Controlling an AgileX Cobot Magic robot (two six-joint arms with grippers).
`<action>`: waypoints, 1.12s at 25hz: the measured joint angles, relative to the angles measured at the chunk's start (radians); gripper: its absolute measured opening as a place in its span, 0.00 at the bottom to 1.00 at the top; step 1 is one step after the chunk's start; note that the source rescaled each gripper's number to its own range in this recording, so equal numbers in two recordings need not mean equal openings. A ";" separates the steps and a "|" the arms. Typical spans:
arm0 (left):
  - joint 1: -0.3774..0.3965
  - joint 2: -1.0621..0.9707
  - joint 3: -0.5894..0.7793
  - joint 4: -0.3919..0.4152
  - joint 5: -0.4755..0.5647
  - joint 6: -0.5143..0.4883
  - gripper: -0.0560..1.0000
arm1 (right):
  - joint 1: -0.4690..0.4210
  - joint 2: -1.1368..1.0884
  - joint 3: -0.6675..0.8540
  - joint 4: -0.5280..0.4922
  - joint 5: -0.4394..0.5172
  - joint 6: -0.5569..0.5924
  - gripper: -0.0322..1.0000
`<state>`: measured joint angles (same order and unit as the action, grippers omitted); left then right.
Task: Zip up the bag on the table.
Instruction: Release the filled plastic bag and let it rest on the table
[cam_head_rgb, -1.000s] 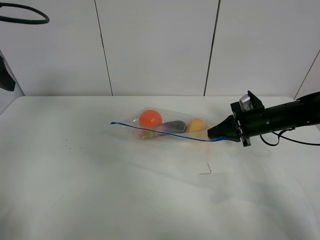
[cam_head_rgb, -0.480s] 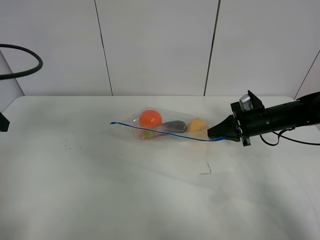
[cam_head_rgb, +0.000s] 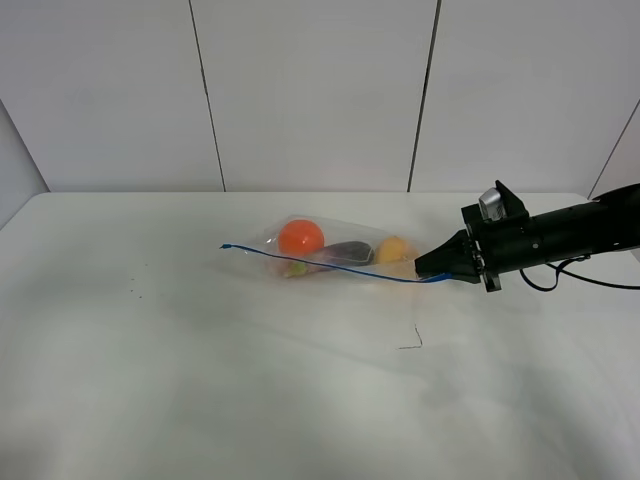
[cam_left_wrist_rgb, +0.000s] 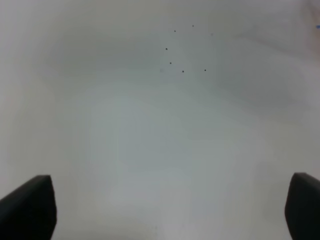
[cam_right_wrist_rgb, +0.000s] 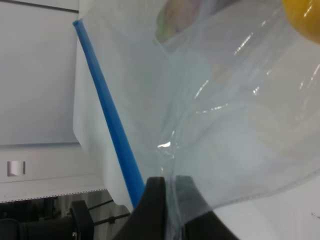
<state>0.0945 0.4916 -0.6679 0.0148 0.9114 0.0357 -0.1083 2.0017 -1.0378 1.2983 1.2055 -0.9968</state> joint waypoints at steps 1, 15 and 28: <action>0.000 -0.037 0.016 0.000 0.009 0.000 0.99 | 0.000 0.000 0.000 0.000 0.000 0.000 0.03; 0.000 -0.404 0.163 0.000 0.121 0.000 0.99 | 0.000 0.000 0.000 0.000 0.000 -0.001 0.03; 0.000 -0.494 0.171 0.000 0.140 -0.005 0.99 | 0.000 0.000 0.000 0.000 0.000 -0.015 0.03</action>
<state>0.0945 -0.0024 -0.4969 0.0145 1.0518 0.0311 -0.1083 2.0017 -1.0378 1.2986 1.2055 -1.0113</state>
